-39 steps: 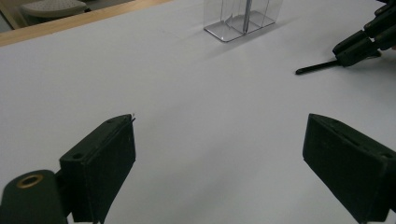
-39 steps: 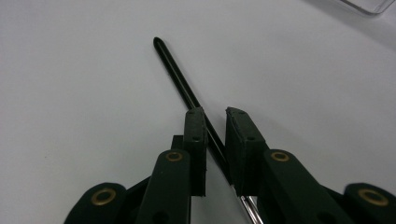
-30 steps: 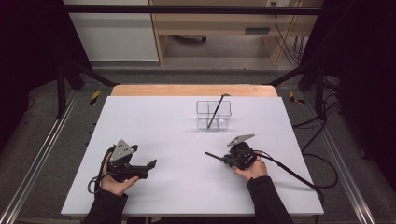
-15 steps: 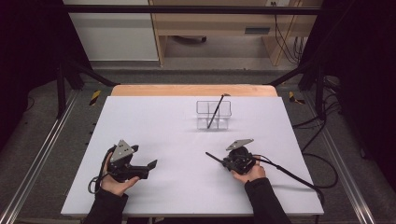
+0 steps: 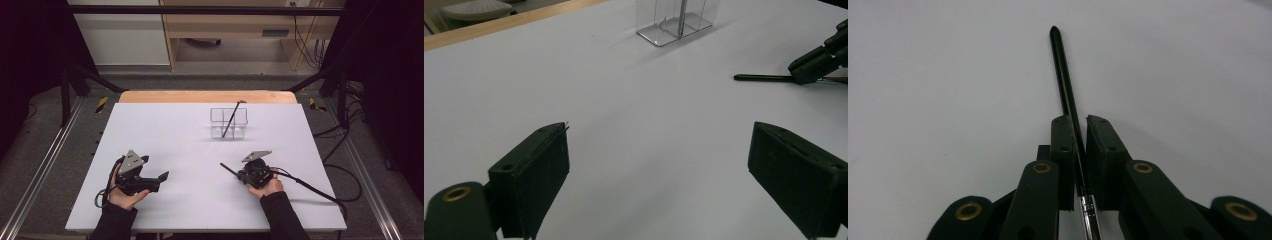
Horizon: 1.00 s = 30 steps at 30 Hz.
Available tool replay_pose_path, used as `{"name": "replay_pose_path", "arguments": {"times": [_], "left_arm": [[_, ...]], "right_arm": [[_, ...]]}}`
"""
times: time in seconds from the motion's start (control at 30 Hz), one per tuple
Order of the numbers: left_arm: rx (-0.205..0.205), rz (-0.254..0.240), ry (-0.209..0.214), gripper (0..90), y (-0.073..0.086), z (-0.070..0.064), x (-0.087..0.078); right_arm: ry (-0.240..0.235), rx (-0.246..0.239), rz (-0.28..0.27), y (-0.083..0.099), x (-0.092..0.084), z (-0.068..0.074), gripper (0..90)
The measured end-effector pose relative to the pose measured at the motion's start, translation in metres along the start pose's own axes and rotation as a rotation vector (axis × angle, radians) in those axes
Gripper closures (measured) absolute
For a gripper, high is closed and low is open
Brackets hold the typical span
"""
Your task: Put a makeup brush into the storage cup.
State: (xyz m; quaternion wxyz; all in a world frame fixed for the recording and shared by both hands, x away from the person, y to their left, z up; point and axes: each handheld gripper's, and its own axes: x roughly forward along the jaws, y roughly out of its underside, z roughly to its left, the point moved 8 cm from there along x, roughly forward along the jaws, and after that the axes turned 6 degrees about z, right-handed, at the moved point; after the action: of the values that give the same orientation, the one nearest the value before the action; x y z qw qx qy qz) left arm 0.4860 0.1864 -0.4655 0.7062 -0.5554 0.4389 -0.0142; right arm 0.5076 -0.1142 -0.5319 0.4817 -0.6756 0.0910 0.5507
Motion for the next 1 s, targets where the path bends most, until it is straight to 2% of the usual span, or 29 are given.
{"name": "replay_pose_path", "arguments": {"times": [0.13,0.27,0.4,0.53,0.67,1.0], "left_arm": [[-0.003,-0.005,0.001,8.9,-0.001,0.001,-0.001],[-0.001,-0.002,0.001,8.9,-0.001,0.001,-0.001],[-0.002,-0.004,0.002,8.9,-0.001,0.0,-0.001],[-0.004,-0.002,0.001,8.8,0.0,0.001,-0.001],[-0.004,-0.002,0.0,8.8,0.0,0.002,-0.001],[-0.007,0.0,0.001,8.8,0.0,0.002,0.0]], "right_arm": [[0.008,-0.018,-0.008,-0.002,-0.004,-0.003,67.8],[0.031,-0.052,-0.002,-0.008,-0.017,-0.006,60.6],[0.011,-0.078,0.026,-0.016,-0.026,-0.004,56.6],[0.021,-0.115,0.115,-0.022,-0.026,-0.005,55.8],[0.017,-0.123,0.198,-0.025,-0.021,-0.004,55.9],[0.005,-0.116,0.28,-0.024,-0.005,-0.003,60.1]]}}
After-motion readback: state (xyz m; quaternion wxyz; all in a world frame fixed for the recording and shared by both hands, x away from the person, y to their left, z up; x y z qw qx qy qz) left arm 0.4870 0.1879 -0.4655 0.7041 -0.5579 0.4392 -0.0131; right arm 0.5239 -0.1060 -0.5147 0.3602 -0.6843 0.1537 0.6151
